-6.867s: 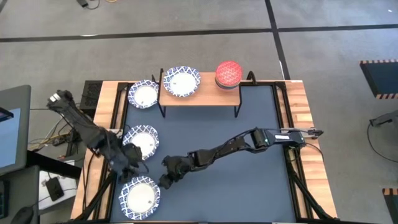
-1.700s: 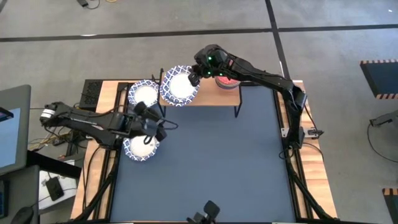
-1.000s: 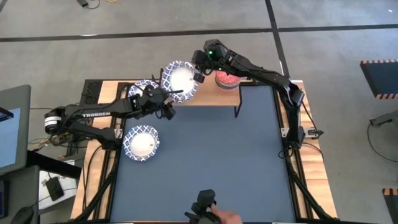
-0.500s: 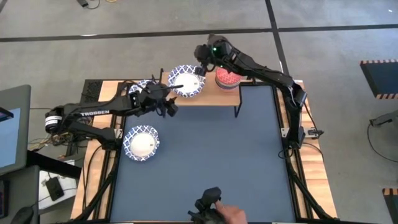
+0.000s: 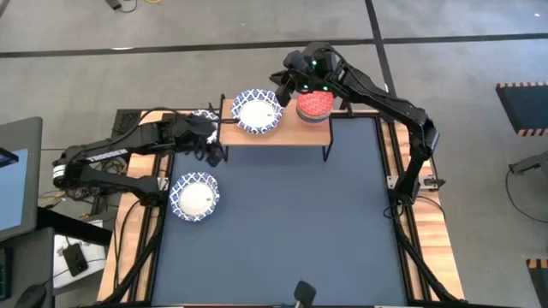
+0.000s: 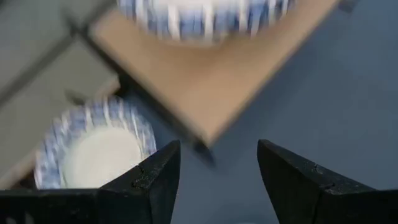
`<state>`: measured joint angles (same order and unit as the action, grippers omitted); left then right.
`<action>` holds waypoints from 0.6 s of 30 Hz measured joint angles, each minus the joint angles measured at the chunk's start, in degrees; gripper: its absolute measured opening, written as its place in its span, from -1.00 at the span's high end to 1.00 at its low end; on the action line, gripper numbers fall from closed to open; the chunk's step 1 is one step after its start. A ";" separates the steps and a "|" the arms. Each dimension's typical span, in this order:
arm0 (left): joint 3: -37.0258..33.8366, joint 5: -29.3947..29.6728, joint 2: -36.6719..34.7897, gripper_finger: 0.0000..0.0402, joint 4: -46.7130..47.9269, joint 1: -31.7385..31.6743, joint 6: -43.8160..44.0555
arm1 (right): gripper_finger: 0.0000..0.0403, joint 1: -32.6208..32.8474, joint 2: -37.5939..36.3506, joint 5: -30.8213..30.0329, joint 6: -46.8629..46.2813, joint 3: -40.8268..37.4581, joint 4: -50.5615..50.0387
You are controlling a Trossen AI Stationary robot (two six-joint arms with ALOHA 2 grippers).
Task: Place and stack bowls onto a shelf
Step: Stack the white bowl on top of the other white bowl on the shelf
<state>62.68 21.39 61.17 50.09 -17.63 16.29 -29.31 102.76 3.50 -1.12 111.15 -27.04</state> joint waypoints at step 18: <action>-22.11 -11.14 -10.27 0.01 13.49 2.02 25.97 | 0.65 5.81 -0.39 7.77 -5.27 0.00 -1.87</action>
<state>40.57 10.24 50.91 63.58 -15.61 42.27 -23.51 102.37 11.27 -6.39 111.15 -28.90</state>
